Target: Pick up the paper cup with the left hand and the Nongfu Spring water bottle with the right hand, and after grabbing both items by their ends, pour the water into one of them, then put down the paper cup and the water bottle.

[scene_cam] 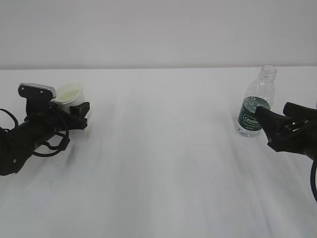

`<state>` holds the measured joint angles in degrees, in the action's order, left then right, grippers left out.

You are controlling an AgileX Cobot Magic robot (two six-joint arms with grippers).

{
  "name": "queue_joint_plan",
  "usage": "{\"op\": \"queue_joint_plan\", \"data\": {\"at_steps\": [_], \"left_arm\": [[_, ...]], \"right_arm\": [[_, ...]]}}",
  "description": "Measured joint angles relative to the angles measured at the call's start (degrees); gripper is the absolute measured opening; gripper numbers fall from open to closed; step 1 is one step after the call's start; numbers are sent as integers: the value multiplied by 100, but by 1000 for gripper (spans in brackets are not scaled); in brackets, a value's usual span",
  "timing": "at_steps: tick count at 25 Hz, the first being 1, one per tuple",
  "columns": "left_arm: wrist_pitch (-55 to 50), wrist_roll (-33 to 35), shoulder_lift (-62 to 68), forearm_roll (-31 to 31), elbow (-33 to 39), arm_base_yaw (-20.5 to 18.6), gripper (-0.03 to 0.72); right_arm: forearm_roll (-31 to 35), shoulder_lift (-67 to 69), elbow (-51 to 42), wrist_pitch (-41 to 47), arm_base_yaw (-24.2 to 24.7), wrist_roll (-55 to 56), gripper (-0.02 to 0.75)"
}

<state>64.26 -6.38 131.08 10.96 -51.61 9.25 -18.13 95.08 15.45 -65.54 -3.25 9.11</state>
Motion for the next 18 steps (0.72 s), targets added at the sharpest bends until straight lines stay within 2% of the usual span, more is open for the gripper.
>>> {"op": "queue_joint_plan", "data": {"at_steps": [9, 18], "left_arm": [[96, 10, 0, 70, 0, 0, 627], [96, 10, 0, 70, 165, 0, 686]], "right_arm": [[-48, 0, 0, 0, 0, 12, 554], [-57, 0, 0, 0, 0, 12, 554]]}}
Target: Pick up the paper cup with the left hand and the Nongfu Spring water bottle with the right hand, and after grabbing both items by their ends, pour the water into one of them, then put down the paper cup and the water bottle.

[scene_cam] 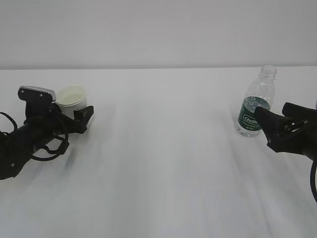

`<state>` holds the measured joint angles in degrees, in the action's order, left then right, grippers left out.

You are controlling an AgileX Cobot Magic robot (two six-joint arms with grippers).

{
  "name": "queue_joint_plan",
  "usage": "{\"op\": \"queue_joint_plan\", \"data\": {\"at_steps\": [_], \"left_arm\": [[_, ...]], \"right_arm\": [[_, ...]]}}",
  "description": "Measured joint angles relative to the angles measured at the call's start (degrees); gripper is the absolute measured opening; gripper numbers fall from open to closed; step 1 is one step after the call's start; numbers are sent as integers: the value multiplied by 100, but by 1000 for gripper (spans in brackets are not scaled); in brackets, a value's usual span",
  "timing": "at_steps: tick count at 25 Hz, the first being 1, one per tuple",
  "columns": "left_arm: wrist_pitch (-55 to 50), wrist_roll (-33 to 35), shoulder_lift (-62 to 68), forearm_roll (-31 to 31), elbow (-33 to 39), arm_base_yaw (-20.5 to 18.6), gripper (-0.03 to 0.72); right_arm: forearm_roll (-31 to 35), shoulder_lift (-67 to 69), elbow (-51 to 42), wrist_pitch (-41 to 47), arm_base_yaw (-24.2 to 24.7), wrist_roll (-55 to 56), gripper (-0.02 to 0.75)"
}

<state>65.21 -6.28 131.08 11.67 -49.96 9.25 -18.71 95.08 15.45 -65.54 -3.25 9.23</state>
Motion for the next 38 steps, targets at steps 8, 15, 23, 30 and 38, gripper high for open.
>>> {"op": "queue_joint_plan", "data": {"at_steps": [8, 15, 23, 30, 38], "left_arm": [[14, 0, 0, 46, 195, 0, 690], [14, 0, -163, 116, 547, 0, 690], [28, 0, -892, 70, 1176, 0, 670], [28, 0, -1503, -121, 1834, 38, 594], [28, -102, -2419, -534, 2508, 497, 589]], "right_arm": [[-68, 0, 0, 0, 0, 12, 554], [-117, 0, 0, 0, 0, 23, 554], [-233, 0, -97, -3, 0, 136, 554], [-328, -238, -245, -3, 0, 215, 554], [-180, -1708, -314, 836, 0, 303, 554]]}}
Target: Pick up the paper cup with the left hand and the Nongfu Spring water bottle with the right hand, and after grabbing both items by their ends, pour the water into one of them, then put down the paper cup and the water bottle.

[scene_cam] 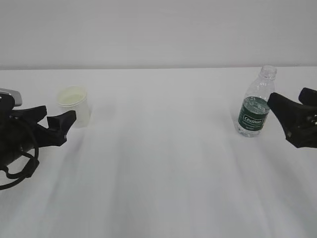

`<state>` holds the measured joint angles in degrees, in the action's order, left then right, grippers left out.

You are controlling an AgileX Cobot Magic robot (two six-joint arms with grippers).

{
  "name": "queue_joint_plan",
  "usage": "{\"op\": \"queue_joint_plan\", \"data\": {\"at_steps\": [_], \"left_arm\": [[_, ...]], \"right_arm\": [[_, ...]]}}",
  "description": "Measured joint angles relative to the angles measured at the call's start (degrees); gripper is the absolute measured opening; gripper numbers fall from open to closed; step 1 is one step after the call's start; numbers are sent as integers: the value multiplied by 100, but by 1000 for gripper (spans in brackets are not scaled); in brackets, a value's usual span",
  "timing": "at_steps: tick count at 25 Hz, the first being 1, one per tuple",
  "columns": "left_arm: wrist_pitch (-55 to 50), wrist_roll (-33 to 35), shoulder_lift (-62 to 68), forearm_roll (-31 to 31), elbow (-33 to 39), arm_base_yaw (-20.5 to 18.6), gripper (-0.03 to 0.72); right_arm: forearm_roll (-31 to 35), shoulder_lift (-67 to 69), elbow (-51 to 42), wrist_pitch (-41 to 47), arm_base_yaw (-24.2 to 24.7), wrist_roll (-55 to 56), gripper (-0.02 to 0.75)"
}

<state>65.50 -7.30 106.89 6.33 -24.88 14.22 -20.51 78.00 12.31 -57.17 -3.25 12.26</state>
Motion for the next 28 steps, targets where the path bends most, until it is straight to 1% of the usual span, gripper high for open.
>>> {"op": "queue_joint_plan", "data": {"at_steps": [3, 6, 10, 16, 21, 28], "left_arm": [[0, -23, -392, -137, 227, 162, 588], [0, -35, -893, -404, 431, 321, 588], [-278, -39, -1599, -525, 566, 369, 588], [-1379, -48, -2776, -524, 601, 369, 588], [-2521, -48, -3910, -524, 638, 369, 587], [-4100, -52, -5539, -367, 661, 372, 575]], "right_arm": [[96, -637, -24, 774, 0, 0, 554], [206, -1213, -44, 1547, 0, 0, 554], [246, -1939, -44, 2367, 0, 0, 554], [432, -3008, -30, 3691, 0, 145, 554], [485, -3881, 286, 5035, 0, 178, 554], [526, -4778, 400, 6152, 0, 182, 554]]}}
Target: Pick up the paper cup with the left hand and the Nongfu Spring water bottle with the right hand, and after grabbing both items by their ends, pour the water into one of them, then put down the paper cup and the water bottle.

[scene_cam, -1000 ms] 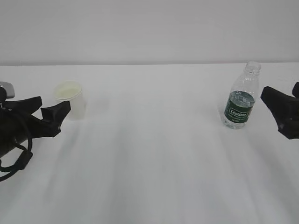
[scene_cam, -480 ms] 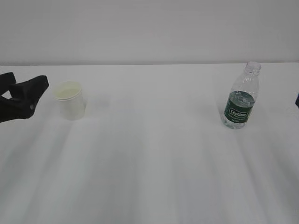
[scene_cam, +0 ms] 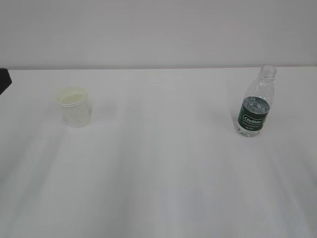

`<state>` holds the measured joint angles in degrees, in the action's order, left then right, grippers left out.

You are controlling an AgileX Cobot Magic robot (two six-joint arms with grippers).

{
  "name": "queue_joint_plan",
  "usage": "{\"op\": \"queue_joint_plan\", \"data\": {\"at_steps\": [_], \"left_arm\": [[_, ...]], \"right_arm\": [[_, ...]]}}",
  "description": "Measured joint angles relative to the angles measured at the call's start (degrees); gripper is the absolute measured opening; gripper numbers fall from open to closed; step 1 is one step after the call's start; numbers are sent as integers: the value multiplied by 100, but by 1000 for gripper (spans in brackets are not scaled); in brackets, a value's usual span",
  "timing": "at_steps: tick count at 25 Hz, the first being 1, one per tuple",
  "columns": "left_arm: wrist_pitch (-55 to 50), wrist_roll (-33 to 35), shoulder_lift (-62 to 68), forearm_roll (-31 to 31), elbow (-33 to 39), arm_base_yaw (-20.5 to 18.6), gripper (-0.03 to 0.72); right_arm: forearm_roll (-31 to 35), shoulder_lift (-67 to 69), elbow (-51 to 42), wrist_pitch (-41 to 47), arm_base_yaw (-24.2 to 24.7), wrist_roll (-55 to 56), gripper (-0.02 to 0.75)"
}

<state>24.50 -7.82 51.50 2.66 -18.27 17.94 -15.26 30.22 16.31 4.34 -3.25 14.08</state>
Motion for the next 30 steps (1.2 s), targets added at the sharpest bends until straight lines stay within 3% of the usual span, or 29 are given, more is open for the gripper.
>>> {"op": "queue_joint_plan", "data": {"at_steps": [12, 20, 30], "left_arm": [[-2621, 0, -2724, 28, -2, 9, 540], [-3603, 0, -3374, 28, -68, 9, 534], [-5481, 0, -3469, -89, -949, 12, 507]], "right_arm": [[76, -1564, 612, 2441, 0, 9, 554], [247, -1756, 1162, 3756, 0, -62, 554], [1220, -1769, 1682, 4805, 0, -678, 554]]}}
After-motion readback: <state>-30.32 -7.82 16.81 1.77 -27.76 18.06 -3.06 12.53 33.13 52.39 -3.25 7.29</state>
